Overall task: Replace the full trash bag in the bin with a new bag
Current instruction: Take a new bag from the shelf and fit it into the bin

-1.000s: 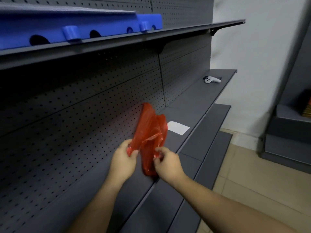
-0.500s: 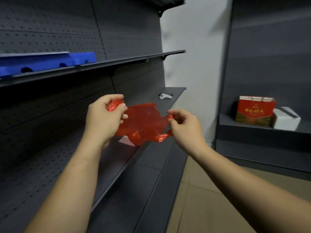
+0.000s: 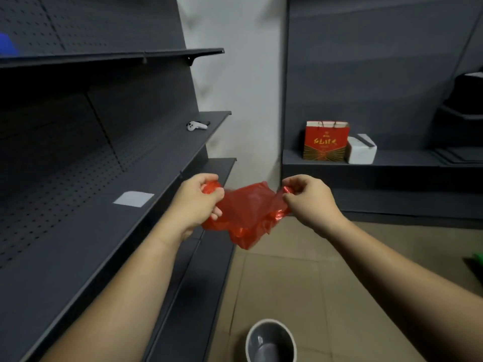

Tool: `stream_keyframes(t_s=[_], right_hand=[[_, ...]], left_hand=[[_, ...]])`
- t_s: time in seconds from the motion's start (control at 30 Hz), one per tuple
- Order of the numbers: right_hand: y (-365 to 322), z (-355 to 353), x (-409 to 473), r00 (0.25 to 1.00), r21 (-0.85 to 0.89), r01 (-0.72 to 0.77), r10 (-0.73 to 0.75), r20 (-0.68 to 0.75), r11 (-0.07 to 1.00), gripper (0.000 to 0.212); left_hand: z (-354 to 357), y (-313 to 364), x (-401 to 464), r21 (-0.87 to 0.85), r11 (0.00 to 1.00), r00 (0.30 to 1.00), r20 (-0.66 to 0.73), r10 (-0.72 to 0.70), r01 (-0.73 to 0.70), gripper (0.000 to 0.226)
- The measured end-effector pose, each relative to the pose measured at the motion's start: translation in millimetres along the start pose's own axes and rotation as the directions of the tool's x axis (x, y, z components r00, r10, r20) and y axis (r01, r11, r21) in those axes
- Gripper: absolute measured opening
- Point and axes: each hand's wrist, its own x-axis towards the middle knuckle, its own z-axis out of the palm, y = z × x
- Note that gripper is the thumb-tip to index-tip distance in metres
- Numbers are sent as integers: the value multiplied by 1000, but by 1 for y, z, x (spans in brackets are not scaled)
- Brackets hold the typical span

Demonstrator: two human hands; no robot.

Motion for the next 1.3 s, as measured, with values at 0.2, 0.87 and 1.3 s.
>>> stream_keyframes(t_s=[0.2,0.87,1.3], right_hand=[[82,18,-8,987,-119,-158,158,-6,980,25],[467,202,-74,868,-348,-471,497,-19,810,25],[682,290,-97,884,-429,-399,464,54,811,25]], left_hand=[[52,-83,0,-36,980,968,169,-187,196,45],[186,-496,-16,51,824,748,390,-537,565,44],[276,-726,-25,108,846,763,384,-520,522,57]])
